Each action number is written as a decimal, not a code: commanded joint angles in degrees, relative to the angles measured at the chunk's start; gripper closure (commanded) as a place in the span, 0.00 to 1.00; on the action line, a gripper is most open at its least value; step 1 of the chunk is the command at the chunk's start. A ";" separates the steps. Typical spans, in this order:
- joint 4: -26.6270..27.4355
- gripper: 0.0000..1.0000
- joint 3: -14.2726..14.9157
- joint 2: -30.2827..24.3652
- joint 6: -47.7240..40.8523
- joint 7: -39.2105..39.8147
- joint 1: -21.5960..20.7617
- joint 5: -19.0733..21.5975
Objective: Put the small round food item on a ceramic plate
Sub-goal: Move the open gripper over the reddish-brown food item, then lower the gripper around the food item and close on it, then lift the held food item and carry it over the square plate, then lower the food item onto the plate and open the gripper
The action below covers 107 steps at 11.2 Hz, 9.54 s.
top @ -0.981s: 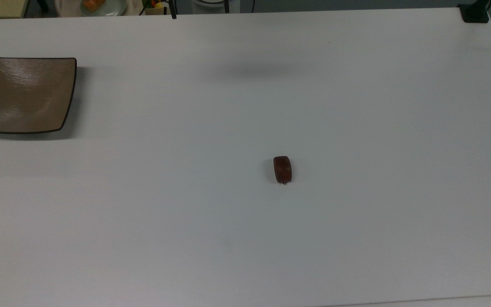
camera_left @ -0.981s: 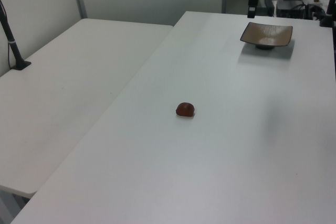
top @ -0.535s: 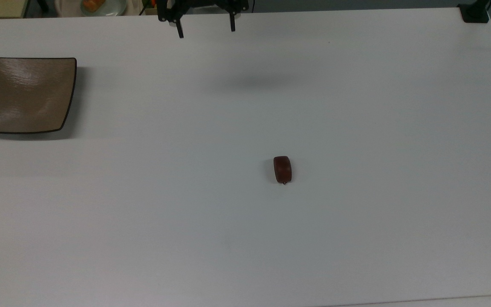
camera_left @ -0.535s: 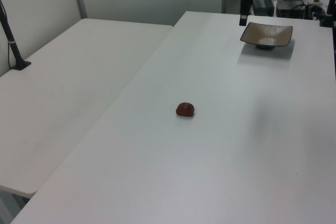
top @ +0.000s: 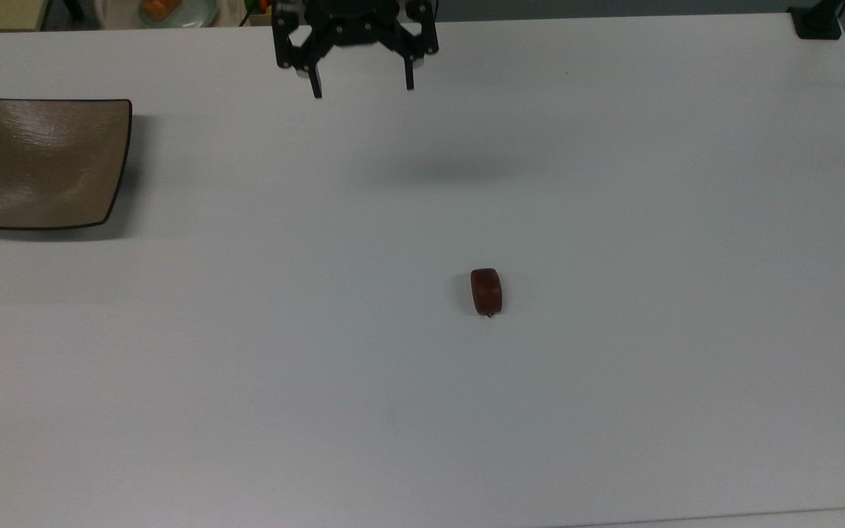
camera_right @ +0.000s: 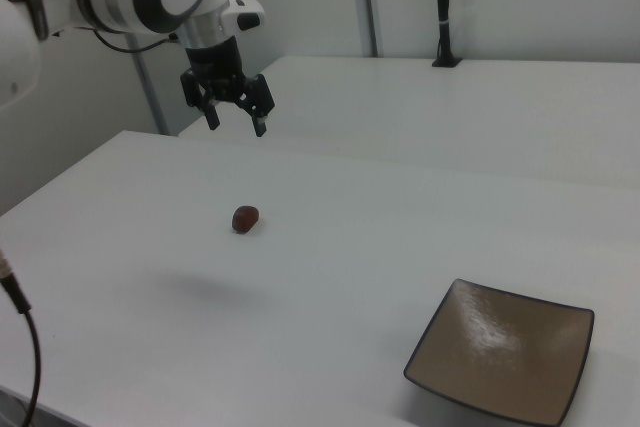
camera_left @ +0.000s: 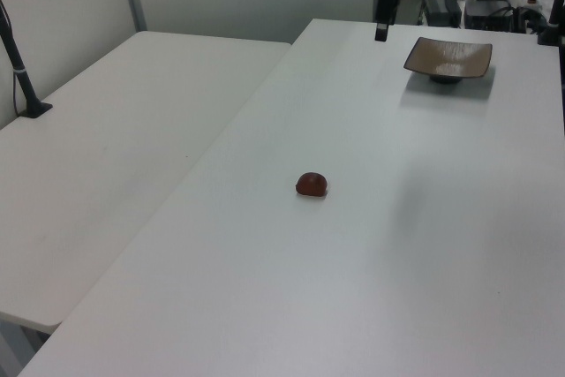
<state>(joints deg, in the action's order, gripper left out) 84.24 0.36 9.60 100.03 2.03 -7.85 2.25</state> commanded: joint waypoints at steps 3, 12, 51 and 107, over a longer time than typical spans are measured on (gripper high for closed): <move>-11.63 0.00 -1.77 12.96 0.86 -8.61 -2.87 0.56; -10.94 0.00 -3.88 24.40 19.05 -12.23 -7.09 -3.12; -0.30 1.00 -5.55 16.71 17.86 -12.05 -5.69 -7.45; 9.81 0.00 4.12 8.88 17.16 42.53 32.91 1.44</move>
<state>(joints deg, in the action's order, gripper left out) 94.52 4.21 23.31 123.46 46.67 27.51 3.54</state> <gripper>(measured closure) 0.000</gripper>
